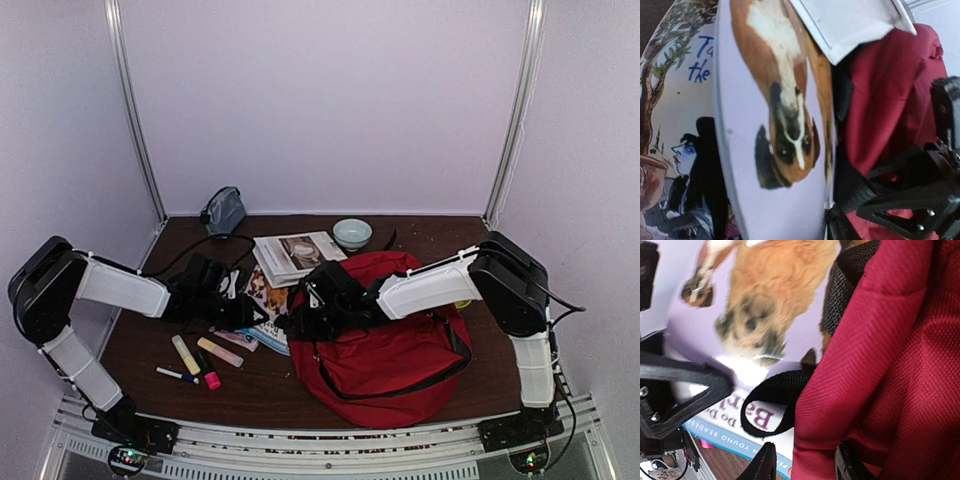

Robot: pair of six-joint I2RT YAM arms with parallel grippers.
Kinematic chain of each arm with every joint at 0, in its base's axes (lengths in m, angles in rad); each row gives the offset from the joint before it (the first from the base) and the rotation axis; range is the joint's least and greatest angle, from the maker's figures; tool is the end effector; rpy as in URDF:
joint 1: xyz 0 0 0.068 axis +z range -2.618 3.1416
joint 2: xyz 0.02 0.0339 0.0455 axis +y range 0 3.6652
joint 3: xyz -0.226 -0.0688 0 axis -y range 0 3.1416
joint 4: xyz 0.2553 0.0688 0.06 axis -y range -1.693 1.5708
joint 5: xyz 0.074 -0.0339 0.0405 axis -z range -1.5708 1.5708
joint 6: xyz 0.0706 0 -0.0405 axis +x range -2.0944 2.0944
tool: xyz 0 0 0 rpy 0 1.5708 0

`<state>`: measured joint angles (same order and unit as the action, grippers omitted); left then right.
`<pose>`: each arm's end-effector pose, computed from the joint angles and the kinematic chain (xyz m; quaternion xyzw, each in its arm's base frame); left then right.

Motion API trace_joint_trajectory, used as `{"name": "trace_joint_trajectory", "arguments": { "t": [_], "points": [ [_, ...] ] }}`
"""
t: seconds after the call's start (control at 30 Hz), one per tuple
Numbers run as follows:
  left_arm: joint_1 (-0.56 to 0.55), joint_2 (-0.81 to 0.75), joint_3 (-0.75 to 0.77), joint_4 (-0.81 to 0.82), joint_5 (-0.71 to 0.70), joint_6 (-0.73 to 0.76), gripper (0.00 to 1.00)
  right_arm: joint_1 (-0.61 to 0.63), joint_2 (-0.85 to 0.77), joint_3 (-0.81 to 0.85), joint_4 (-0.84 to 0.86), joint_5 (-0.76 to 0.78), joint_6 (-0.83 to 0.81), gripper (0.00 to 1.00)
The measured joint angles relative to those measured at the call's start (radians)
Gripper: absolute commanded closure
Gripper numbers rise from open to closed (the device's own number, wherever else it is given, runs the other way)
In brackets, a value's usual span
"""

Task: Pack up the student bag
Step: Pick up the book from the book, then pass from the left arm to the right

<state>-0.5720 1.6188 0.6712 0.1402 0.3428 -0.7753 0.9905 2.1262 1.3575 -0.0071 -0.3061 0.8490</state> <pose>0.2610 -0.1963 0.0654 -0.0296 0.9162 -0.3527 0.1881 0.2373 0.4008 0.0722 -0.1233 0.9048 0.3895 0.1200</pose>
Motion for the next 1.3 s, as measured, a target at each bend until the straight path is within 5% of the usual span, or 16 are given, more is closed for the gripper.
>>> {"name": "trace_joint_trajectory", "arguments": {
  "t": [0.1, 0.4, 0.57, 0.73, 0.8, 0.97, 1.3],
  "points": [
    [-0.016, -0.073, -0.011, -0.031, 0.014, -0.022, 1.0, -0.003, 0.0, -0.016, 0.032, -0.013, 0.0, 0.58],
    [-0.026, -0.21, -0.011, -0.203, 0.014, 0.004, 1.0, -0.024, -0.015, -0.039, 0.052, -0.04, -0.015, 0.54],
    [-0.031, -0.449, 0.004, -0.439, -0.091, 0.052, 1.0, -0.028, -0.097, -0.078, 0.036, -0.082, -0.089, 0.46],
    [-0.033, -0.762, 0.075, -0.623, -0.23, 0.103, 1.0, -0.033, -0.278, -0.128, 0.054, -0.171, -0.192, 0.09],
    [-0.045, -0.881, 0.091, -0.624, -0.255, 0.124, 1.0, -0.033, -0.357, -0.136, 0.066, -0.212, -0.239, 0.0],
    [-0.127, -1.035, 0.114, -0.523, -0.272, 0.174, 1.0, -0.033, -0.607, -0.208, 0.197, -0.305, -0.355, 0.0],
    [-0.299, -0.818, 0.167, -0.214, -0.221, 0.314, 1.0, -0.033, -0.727, -0.221, 0.385, -0.318, -0.341, 0.0]
  ]
}}
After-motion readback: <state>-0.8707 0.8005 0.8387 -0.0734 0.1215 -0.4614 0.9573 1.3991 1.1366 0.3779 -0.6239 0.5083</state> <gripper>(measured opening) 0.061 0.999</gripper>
